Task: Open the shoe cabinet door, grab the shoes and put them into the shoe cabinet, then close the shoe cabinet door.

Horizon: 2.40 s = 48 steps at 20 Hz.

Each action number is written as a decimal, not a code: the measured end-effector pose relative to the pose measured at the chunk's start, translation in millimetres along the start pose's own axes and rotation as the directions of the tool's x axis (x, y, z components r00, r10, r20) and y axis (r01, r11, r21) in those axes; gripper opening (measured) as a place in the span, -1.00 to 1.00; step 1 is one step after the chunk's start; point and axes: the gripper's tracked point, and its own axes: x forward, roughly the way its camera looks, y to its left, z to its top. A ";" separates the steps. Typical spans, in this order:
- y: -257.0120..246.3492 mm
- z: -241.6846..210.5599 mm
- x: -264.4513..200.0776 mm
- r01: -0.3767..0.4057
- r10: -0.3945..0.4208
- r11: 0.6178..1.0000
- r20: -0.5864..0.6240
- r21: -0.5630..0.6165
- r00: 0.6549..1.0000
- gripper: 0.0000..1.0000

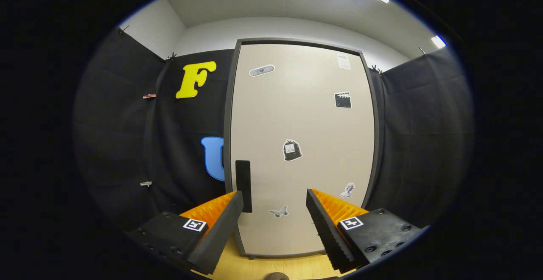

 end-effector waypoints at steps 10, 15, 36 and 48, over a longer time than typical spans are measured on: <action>44.6 -18.3 52.7 -0.045 0.045 0.999 -0.023 0.009 0.999 0.94; 50.9 -32.7 89.7 -0.031 0.032 0.999 -0.048 0.025 0.998 0.94; 53.6 -56.4 133.3 0.043 -0.044 0.999 -0.090 -0.006 0.995 -0.11; 53.2 -58.3 125.1 0.008 -0.010 1.000 -0.106 -0.018 0.994 -0.34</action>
